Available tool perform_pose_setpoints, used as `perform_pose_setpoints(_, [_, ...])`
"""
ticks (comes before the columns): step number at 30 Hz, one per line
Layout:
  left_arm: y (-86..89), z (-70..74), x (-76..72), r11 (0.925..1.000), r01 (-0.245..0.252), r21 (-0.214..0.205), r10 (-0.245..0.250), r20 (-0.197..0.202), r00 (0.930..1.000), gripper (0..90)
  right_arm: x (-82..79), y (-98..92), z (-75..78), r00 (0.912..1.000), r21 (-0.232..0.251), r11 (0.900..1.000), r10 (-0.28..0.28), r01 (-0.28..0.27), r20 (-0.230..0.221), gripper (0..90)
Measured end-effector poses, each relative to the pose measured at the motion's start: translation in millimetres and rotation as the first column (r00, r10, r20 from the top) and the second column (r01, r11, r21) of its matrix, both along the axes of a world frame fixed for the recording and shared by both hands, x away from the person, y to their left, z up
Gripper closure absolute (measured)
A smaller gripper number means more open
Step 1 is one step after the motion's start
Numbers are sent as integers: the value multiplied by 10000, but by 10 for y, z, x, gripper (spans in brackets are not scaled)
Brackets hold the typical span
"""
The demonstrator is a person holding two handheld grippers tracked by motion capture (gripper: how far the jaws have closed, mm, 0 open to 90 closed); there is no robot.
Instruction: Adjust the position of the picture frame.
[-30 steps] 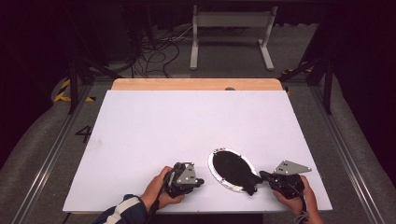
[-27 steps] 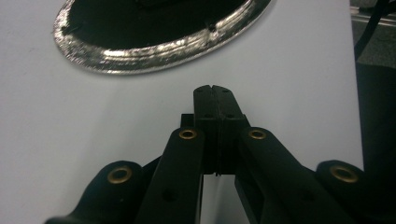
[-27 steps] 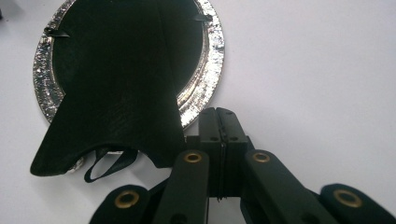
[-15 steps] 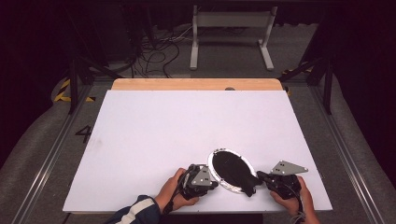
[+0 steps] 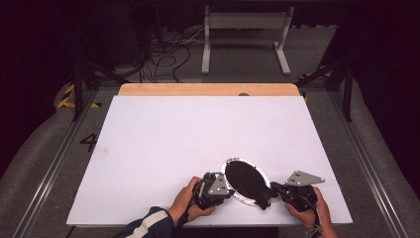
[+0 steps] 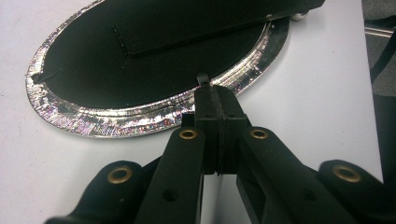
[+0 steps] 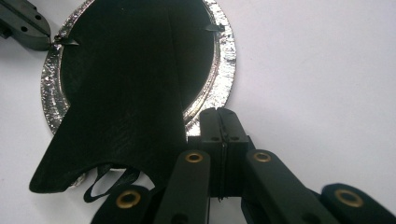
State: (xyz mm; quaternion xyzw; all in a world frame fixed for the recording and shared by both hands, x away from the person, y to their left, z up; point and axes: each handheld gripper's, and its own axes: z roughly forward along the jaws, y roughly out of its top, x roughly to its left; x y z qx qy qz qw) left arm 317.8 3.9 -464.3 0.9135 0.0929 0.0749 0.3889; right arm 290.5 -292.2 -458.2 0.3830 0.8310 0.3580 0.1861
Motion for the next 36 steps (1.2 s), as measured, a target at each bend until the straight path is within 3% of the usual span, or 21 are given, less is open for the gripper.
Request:
perform_pose_setpoints(16, [125,19,154,9978,-624,199,622,123,9980,898,45,122,1,9998,192,9997,154,-152,-130,900])
perform_pose_setpoints(24, [288,25,340,9913,-1305,189,1307,-99,9914,898,82,303,3,9980,165,9982,586,-583,-221,900])
perform_pose_setpoints(30, [351,30,428,9883,-1507,217,1509,-102,9885,897,121,376,-9,9970,432,9967,705,-691,-319,900])
perform_pose_setpoints(33, [377,31,481,9836,-1792,201,1795,-170,9836,898,127,432,-9,9968,393,9965,749,-737,-293,900])
perform_pose_setpoints(36, [406,27,536,9791,-2023,194,2023,6,9793,896,127,521,-12,9977,306,9975,651,-644,-201,900])
